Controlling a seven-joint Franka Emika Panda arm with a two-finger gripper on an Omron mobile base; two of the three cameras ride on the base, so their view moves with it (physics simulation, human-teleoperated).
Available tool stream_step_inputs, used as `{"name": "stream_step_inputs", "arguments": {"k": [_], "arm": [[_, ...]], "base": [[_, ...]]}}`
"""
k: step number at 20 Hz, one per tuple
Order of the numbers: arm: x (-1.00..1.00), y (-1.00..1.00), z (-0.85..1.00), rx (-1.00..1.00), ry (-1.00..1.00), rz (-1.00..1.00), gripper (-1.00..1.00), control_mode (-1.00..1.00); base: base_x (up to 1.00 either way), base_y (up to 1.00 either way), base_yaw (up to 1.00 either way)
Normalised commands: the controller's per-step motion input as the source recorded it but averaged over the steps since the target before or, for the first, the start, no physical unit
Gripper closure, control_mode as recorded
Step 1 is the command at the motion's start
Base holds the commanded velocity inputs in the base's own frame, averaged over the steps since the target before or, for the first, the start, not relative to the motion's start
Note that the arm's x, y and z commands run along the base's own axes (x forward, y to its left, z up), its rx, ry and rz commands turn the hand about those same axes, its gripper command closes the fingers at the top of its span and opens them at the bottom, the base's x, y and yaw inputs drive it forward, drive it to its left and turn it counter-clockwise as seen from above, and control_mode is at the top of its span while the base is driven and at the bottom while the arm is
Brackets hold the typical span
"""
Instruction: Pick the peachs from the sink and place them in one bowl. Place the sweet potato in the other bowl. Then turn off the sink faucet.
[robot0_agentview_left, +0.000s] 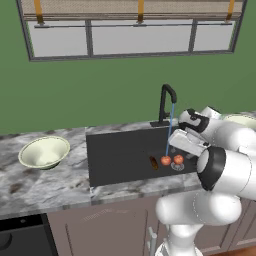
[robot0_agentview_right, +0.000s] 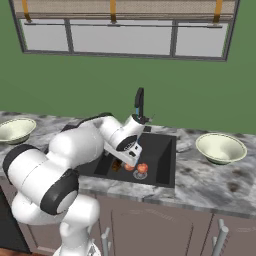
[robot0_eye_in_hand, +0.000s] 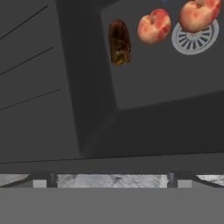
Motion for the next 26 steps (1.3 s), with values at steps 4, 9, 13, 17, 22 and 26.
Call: {"name": "stream_step_inputs", "arguments": {"k": [4, 9, 13, 17, 22, 26], "arm": [[0.18, 0.0, -0.25, 0.02, 0.0, 0.02, -1.0, -1.0], [0.14, 0.02, -0.25, 0.01, -0.03, 0.02, -1.0, -1.0], [0.15, 0.11, -0.23, 0.02, -0.04, 0.01, -1.0, -1.0], [0.17, 0.12, -0.22, 0.02, -0.01, 0.01, -1.0, -1.0], [0.17, 0.07, -0.19, 0.04, -0.01, 0.01, -1.0, -1.0], [0.19, 0.08, -0.2, 0.07, -0.02, 0.01, -1.0, -1.0]], "base": [[0.0, 0.0, 0.0], [0.0, 0.0, 0.0], [0.0, 0.0, 0.0], [0.0, 0.0, 0.0], [0.0, 0.0, 0.0], [0.0, 0.0, 0.0]]}}
